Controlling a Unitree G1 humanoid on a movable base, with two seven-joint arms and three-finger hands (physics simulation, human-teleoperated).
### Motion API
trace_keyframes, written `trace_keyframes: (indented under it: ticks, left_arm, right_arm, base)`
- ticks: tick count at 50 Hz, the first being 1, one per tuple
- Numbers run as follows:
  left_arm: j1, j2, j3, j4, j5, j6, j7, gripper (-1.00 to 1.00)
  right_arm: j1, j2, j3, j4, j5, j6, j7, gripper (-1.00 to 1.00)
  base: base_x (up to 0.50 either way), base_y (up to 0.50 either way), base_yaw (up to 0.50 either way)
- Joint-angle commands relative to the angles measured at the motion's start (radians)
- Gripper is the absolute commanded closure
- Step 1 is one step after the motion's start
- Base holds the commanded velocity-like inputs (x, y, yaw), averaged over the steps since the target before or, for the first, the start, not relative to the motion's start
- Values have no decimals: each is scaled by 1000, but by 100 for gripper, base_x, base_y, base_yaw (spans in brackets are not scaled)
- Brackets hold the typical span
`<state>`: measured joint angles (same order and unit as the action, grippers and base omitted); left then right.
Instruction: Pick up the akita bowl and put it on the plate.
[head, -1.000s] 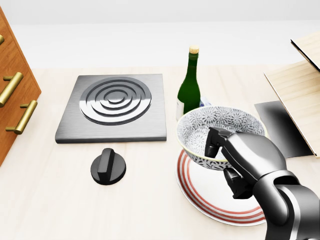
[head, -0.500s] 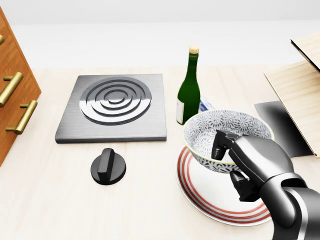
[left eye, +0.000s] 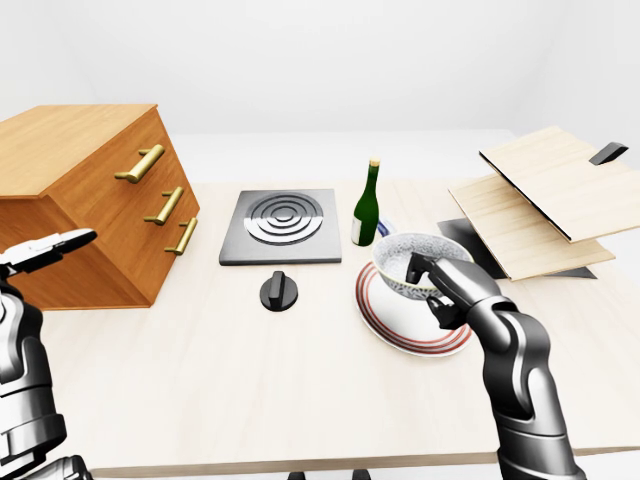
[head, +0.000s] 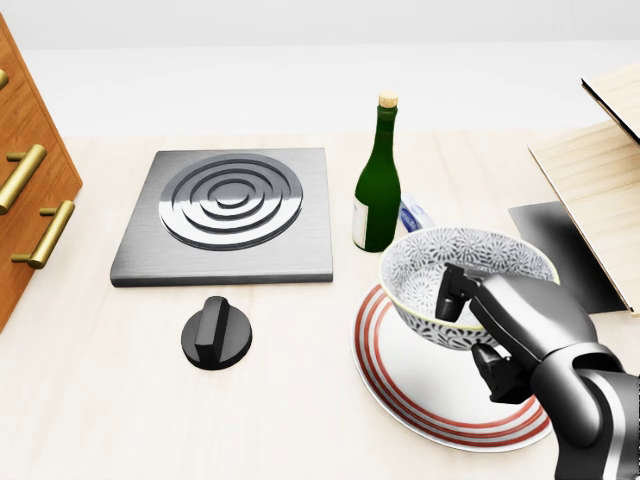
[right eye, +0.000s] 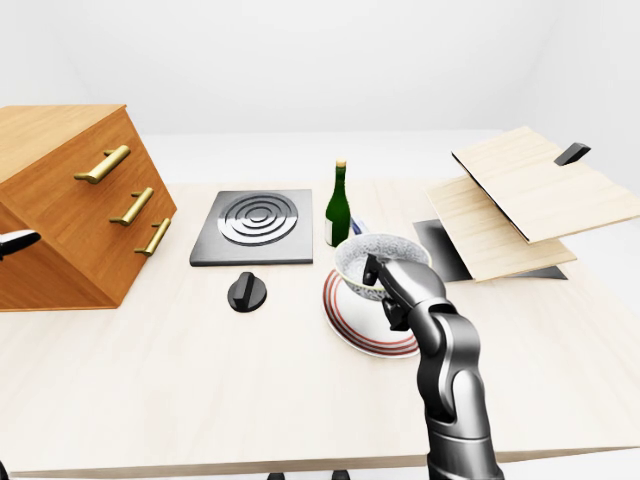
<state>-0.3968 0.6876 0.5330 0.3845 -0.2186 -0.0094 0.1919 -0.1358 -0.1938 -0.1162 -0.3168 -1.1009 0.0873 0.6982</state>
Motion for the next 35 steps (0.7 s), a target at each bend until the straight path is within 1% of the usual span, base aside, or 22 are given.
trace_keyframes:
  ticks: [1,5,11,18,35]
  left_arm:
    - [30,-10,19,-37,-3,10,-6,-100]
    - [36,-12,25,-44,-4,13,-9,-100]
    - [24,-11,18,-31,1,7,-6,-100]
    - [18,-5,17,-23,0,7,-7,-100]
    - [-16,5,-6,20,6,-9,2,-100]
  right_arm:
    - [-15,-1,3,30,8,0,0,100]
    - [-15,-3,4,46,14,0,0,100]
    - [-11,-10,-5,66,30,0,0,100]
    - [-11,-18,-11,77,43,0,0,100]
    - [-32,-36,-18,139,61,0,0,100]
  base:
    - [0,0,0]
    - [0,0,0]
    - [0,0,0]
    - [0,0,0]
    - [0,0,0]
